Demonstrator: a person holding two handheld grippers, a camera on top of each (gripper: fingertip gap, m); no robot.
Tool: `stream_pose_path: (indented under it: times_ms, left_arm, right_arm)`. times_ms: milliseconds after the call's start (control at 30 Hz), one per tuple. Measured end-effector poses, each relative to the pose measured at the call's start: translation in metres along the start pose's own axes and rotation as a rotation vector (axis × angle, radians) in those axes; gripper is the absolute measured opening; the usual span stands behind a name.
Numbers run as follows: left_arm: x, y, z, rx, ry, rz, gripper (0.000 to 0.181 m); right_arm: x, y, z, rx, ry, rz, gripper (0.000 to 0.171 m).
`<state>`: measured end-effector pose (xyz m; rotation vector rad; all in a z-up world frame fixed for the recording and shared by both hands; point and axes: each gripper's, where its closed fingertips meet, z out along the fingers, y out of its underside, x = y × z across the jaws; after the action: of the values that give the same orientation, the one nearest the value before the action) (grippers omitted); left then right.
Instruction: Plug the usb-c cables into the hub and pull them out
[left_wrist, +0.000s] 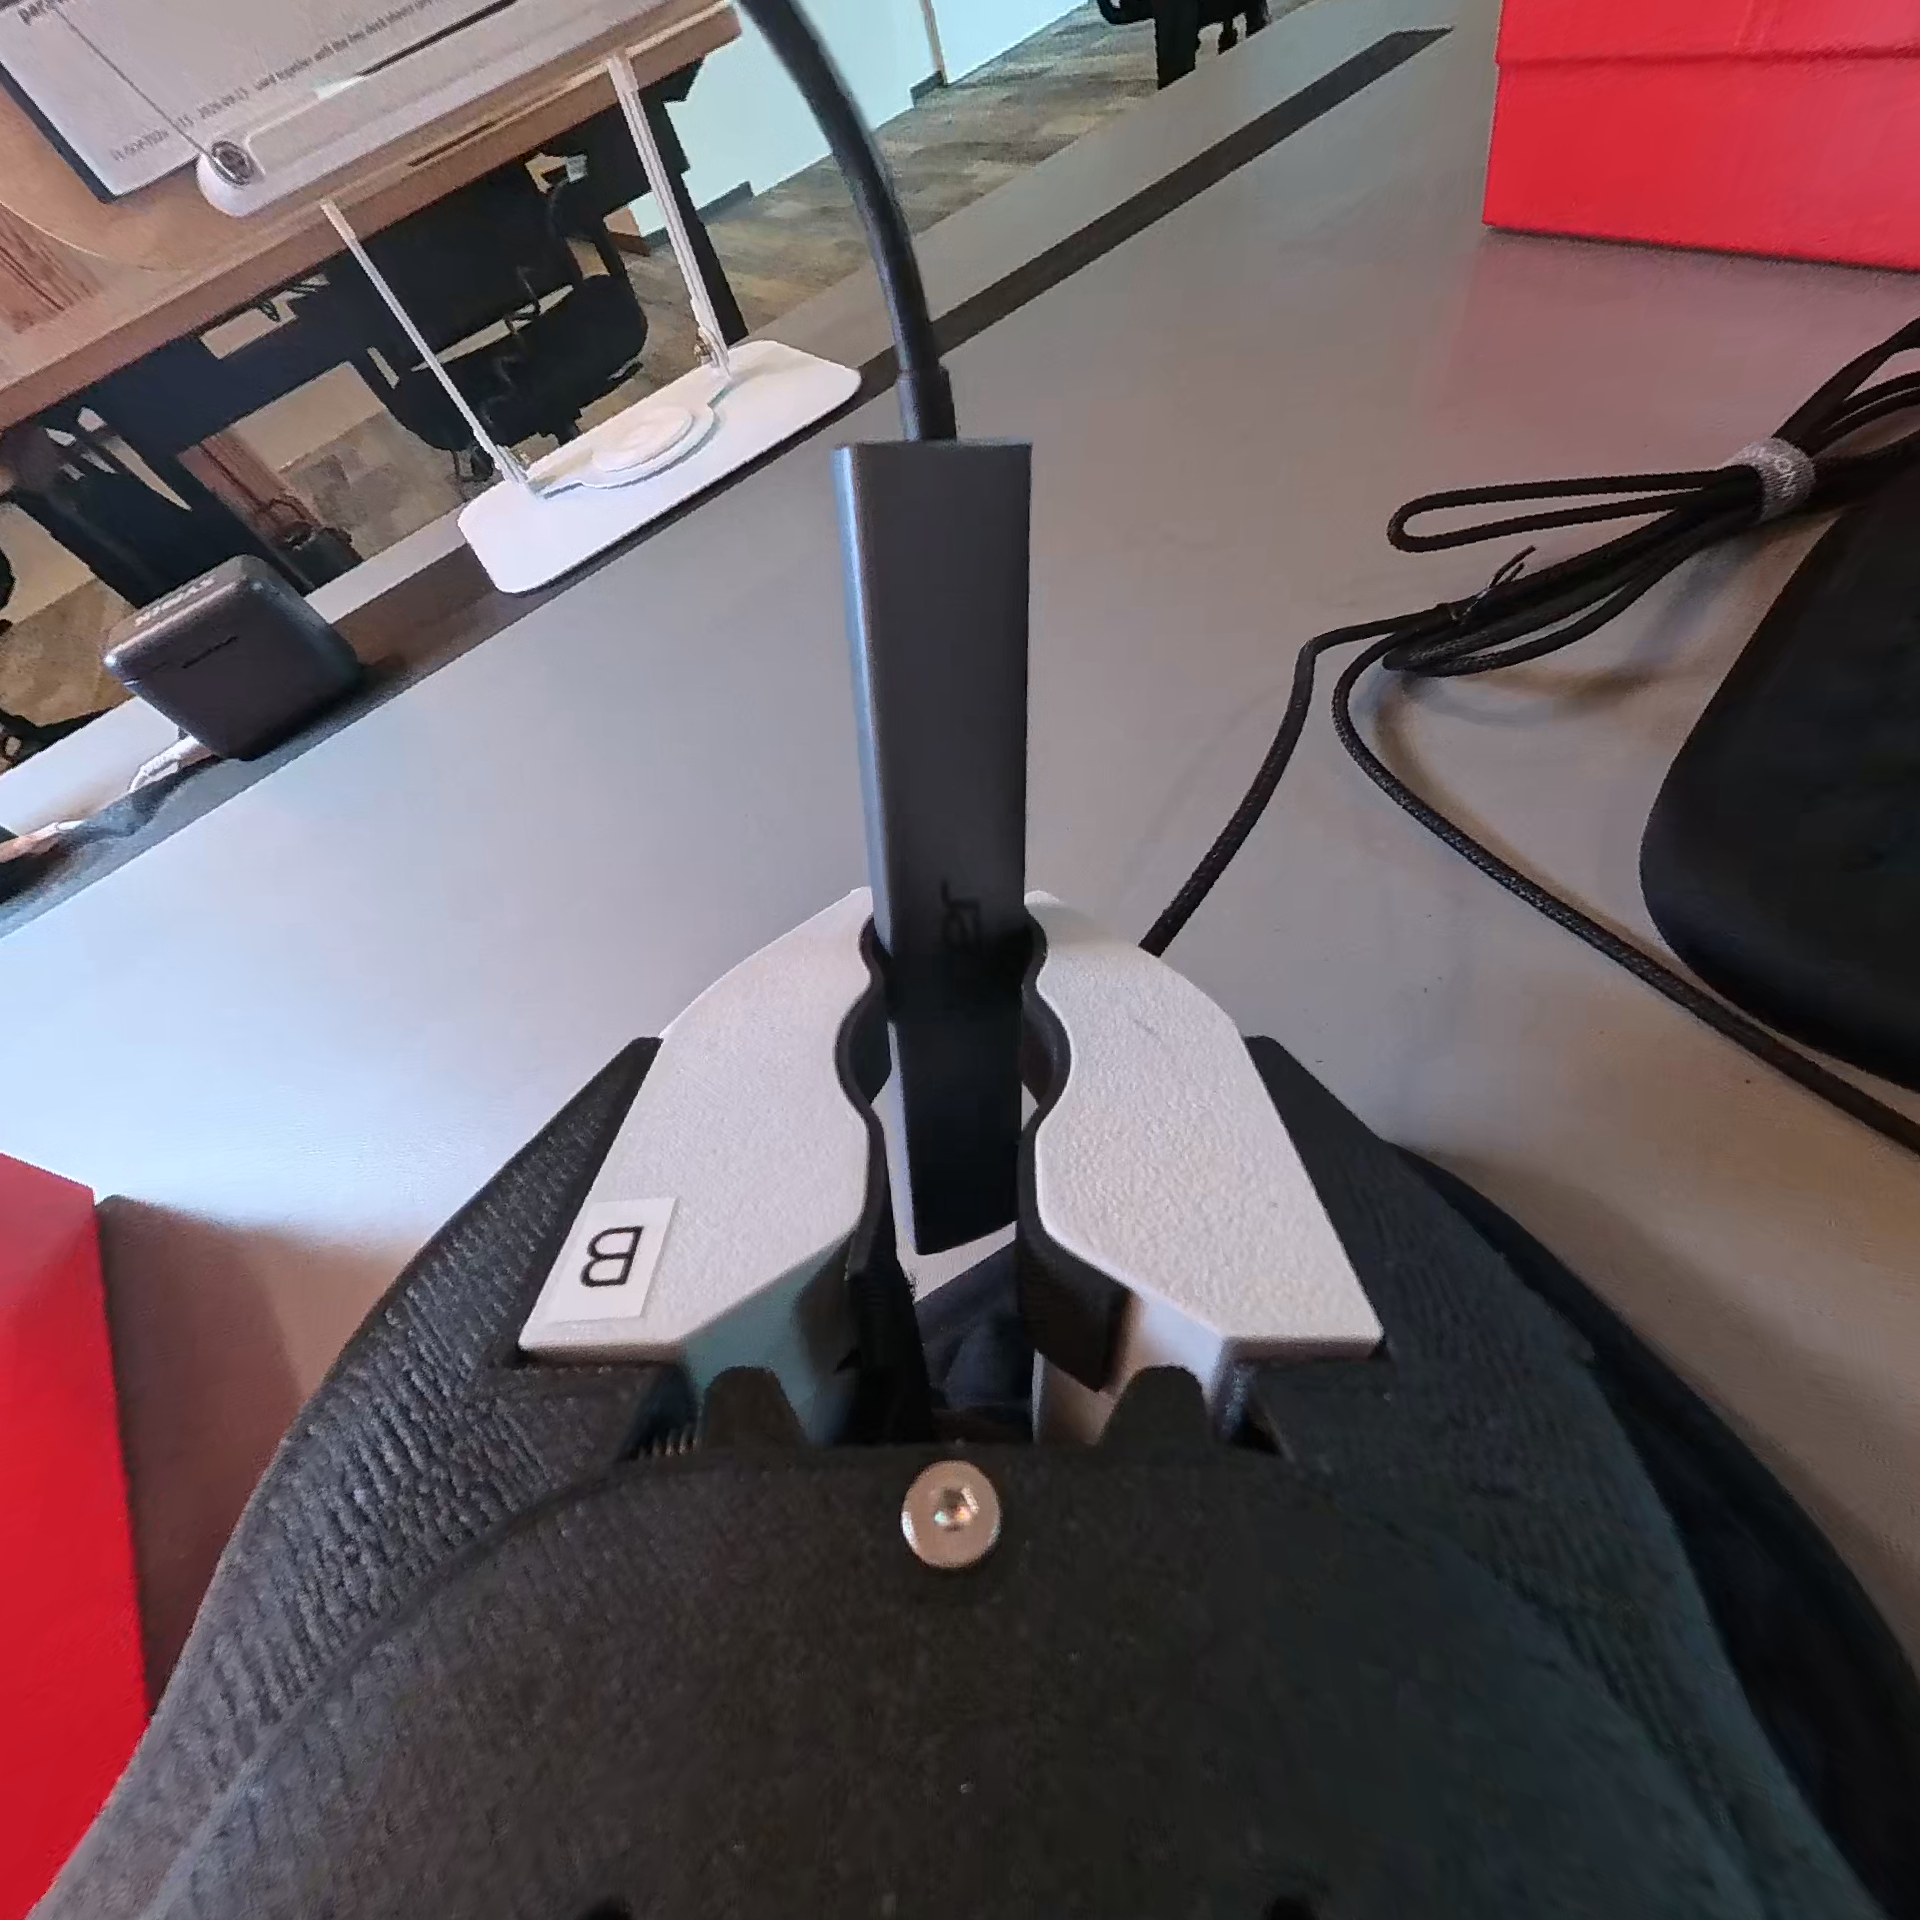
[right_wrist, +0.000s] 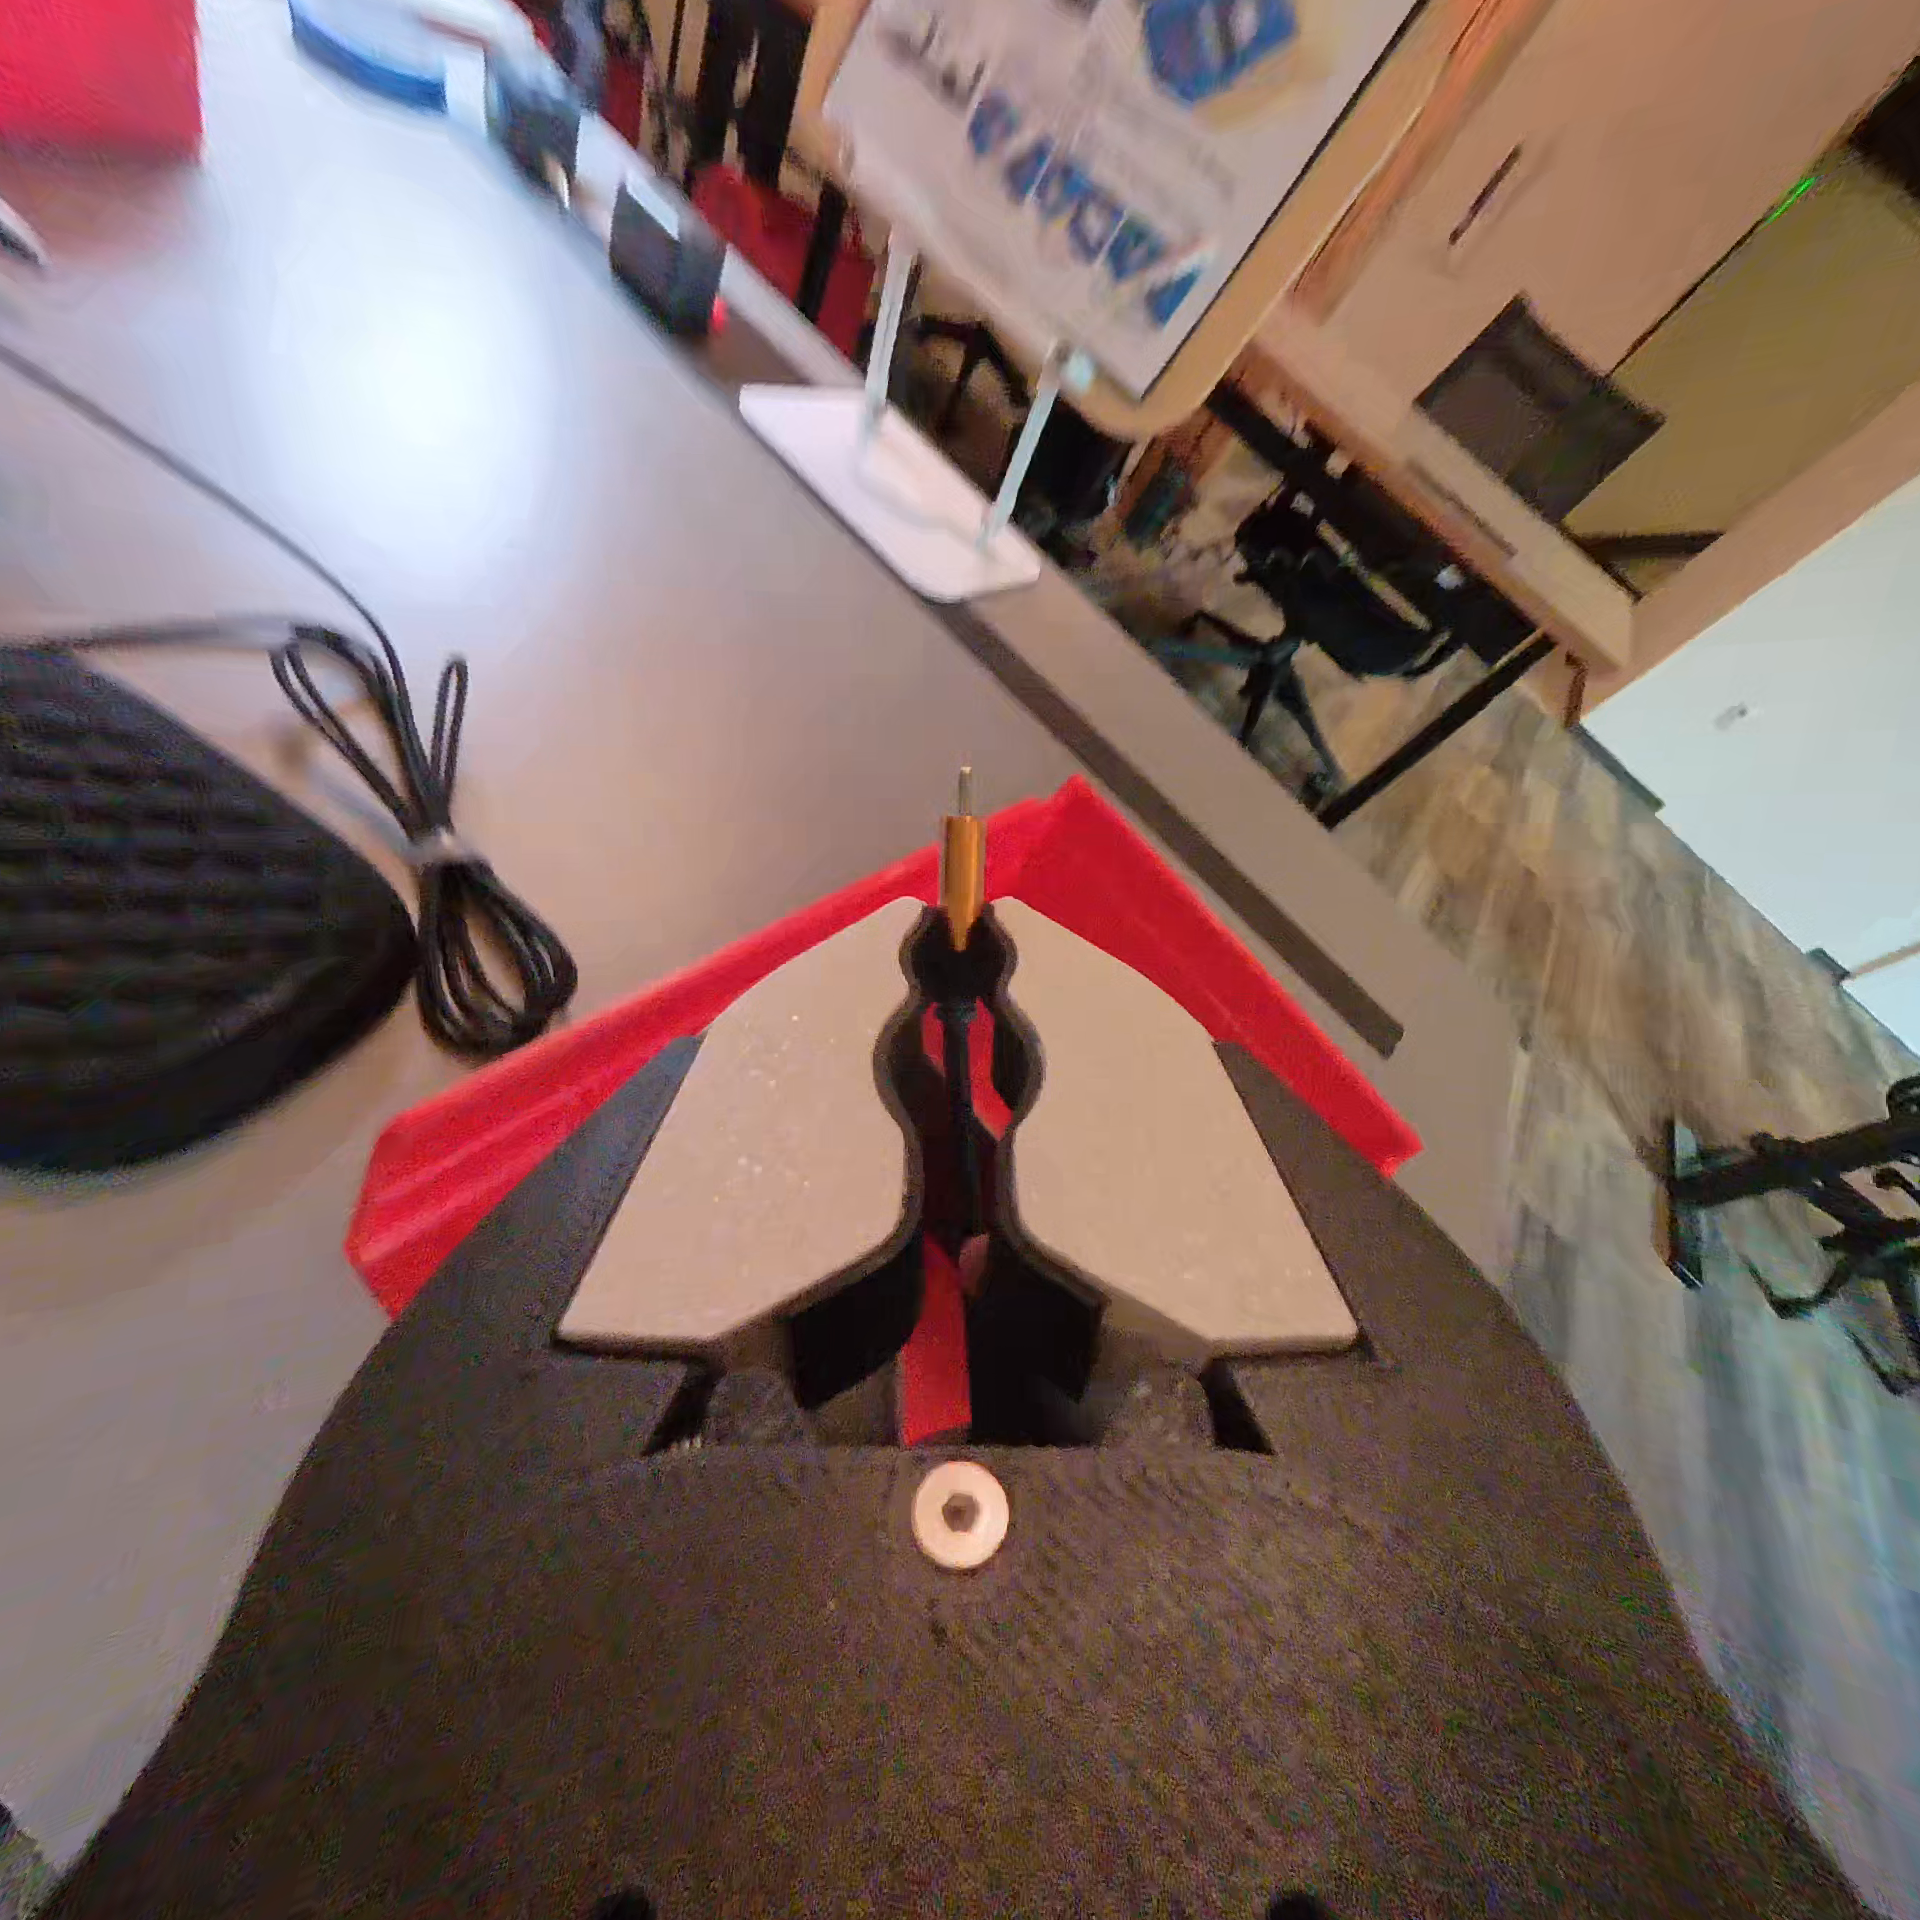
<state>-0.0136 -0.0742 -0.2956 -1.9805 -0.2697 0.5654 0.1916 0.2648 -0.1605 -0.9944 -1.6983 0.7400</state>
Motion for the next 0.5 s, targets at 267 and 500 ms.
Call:
stream_pose_path:
  times_ms: [267, 500]
  left_arm:
    - [0.001, 0.001, 0.001, -0.009, 0.007, 0.006, 0.021]
    - [0.001, 0.002, 0.002, -0.014, 0.007, 0.010, 0.021]
  right_arm:
    - [-0.039, 0.132, 0.028, -0.628, -0.148, -0.220, 0.008]
    - [-0.040, 0.110, 0.032, -0.545, -0.192, -0.064, 0.053]
